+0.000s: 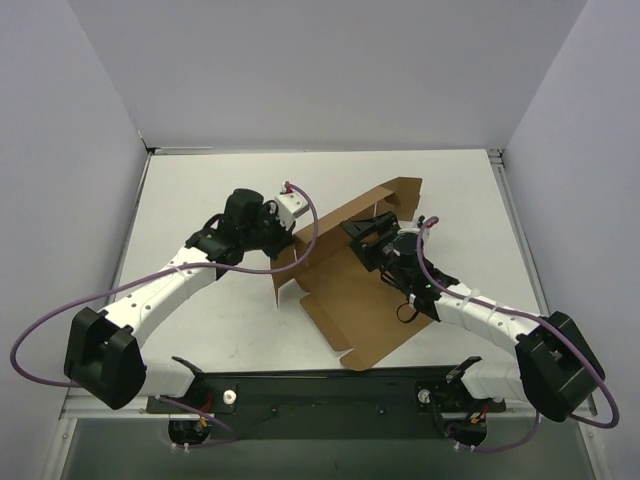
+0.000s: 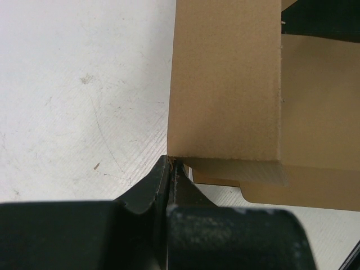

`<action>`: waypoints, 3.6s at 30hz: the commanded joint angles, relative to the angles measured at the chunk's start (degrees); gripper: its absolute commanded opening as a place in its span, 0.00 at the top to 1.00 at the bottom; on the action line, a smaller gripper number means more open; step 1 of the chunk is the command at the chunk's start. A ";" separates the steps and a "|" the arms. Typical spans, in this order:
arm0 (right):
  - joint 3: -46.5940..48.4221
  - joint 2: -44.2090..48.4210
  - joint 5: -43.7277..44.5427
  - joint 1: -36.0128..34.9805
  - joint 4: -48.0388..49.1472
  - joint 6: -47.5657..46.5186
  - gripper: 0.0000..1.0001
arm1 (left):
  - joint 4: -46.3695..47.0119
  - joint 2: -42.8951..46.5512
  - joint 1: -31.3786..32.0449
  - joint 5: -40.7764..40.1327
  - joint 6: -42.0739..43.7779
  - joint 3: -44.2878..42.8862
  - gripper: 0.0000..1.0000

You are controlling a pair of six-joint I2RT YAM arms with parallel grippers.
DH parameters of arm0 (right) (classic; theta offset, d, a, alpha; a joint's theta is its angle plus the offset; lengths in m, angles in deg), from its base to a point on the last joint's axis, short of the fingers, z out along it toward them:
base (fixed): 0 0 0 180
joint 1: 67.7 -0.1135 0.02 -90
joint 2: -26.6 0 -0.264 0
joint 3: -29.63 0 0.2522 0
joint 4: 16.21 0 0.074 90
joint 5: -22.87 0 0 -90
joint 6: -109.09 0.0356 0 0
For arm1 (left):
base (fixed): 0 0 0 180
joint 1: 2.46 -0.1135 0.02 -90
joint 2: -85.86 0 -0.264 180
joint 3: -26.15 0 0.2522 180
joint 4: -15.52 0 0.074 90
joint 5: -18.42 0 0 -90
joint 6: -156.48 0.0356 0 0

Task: Fold the paper box

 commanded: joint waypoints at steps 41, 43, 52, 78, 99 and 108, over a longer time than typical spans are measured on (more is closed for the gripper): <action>-8.83 -3.83 13.62 -21.24 0.20 -19.97 0.78 | -0.76 -1.18 1.87 -8.94 -1.00 -1.38 1.00; -8.05 -6.92 11.42 -22.56 2.31 -19.62 0.82 | -0.85 -1.45 1.87 -9.03 -1.17 -1.64 1.00; -0.40 -20.02 1.30 -25.11 -0.56 -20.23 0.88 | -1.11 -1.36 1.87 -10.17 -1.53 -1.82 1.00; 17.54 -30.66 17.99 -31.00 -37.32 -25.42 0.92 | -2.61 -2.68 0.28 -5.78 -14.42 -5.86 1.00; 16.83 -29.79 19.31 -31.18 -37.23 -25.15 0.93 | 3.02 -4.96 7.05 -11.49 -27.55 0.47 1.00; 11.22 -16.70 24.84 -31.62 -37.32 -23.48 0.46 | 1.87 -5.05 9.77 -19.57 -21.66 -0.15 1.00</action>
